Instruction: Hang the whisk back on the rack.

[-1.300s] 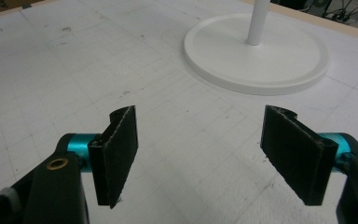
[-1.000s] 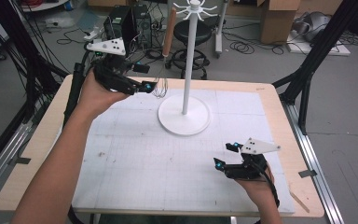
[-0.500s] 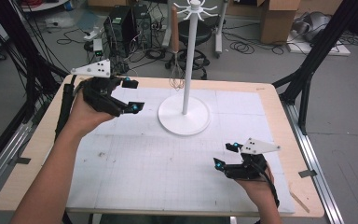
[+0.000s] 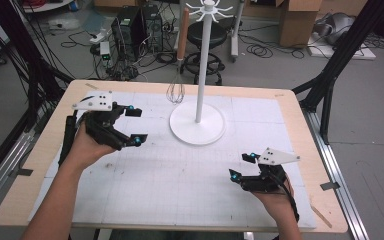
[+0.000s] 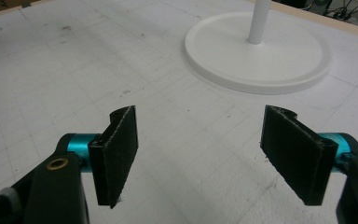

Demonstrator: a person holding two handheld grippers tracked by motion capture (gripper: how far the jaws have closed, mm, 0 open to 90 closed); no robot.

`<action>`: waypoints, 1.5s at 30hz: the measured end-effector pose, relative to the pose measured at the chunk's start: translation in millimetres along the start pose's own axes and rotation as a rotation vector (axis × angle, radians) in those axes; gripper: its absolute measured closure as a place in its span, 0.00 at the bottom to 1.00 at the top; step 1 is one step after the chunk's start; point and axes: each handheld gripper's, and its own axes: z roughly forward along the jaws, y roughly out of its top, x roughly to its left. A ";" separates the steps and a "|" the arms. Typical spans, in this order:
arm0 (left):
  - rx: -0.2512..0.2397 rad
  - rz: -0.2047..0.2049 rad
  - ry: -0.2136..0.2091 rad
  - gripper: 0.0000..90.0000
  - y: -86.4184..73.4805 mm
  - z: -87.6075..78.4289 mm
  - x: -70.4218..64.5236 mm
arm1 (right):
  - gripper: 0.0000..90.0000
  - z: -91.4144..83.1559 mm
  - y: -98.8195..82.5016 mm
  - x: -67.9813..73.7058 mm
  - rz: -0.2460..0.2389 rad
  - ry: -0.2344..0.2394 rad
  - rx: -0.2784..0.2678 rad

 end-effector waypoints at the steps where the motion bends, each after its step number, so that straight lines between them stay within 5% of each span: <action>1: 0.002 -0.006 -0.005 0.10 -4.2 1.1 -0.5 | 0.30 0.6 0.2 0.4 -0.002 0.001 0.006; 8: 0.019 -0.005 -0.009 0.08 -26.9 8.0 -8.0 | 0.30 1.1 1.4 1.3 0.001 -0.001 0.002; 11: 0.044 -0.018 0.023 0.08 -37.4 8.3 -9.3 | 0.30 1.4 1.3 0.6 0.001 0.002 0.001; 17: 0.014 -0.049 0.028 0.08 -57.4 5.1 -11.8 | 0.30 1.3 1.6 -0.1 -0.005 0.002 -0.001; 20: 0.059 -0.041 0.084 0.08 -64.6 4.0 -13.4 | 0.30 0.7 1.0 -0.4 0.000 0.000 0.000; 25: 0.061 -0.057 0.073 0.07 -75.7 0.8 -16.1 | 0.30 1.5 -0.6 -2.6 0.000 0.002 0.004; 34: 0.049 -0.103 0.089 0.06 -87.7 -6.5 -13.0 | 0.30 9.6 3.1 -2.0 -0.006 0.023 0.005; 45: 0.061 -0.101 0.077 0.06 -91.5 -4.1 -14.1 | 0.30 6.5 3.7 -2.2 -0.006 0.014 0.002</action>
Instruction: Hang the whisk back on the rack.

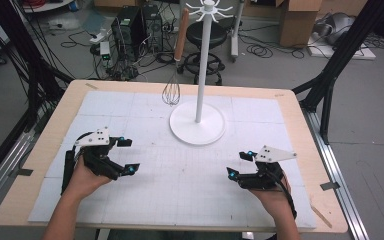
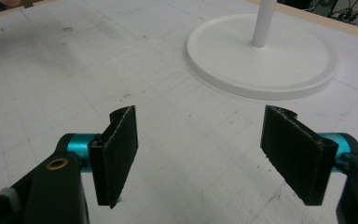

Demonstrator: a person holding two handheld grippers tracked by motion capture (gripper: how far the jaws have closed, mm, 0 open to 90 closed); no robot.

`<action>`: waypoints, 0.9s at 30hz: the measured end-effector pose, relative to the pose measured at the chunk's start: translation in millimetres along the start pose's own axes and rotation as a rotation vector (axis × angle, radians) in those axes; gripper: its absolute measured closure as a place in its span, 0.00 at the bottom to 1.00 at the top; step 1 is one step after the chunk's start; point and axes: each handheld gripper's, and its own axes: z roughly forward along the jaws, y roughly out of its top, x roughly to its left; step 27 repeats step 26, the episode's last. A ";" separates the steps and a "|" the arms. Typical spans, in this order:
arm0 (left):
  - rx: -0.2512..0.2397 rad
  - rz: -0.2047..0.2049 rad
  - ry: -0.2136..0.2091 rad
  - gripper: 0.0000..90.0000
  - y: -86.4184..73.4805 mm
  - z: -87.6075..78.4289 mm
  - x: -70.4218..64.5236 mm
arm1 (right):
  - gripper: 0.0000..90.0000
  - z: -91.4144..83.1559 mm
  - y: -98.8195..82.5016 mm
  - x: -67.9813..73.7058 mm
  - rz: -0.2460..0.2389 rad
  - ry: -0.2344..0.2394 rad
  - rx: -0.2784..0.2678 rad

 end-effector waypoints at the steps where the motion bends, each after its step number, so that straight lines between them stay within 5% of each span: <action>1: 0.000 0.001 -0.001 0.06 0.1 0.0 -0.1 | 0.30 0.0 0.1 -0.2 -0.001 -0.002 -0.004; 27: 0.028 0.004 -0.001 0.06 -1.0 4.5 0.0 | 0.30 0.0 0.1 -0.6 -0.005 -0.002 -0.002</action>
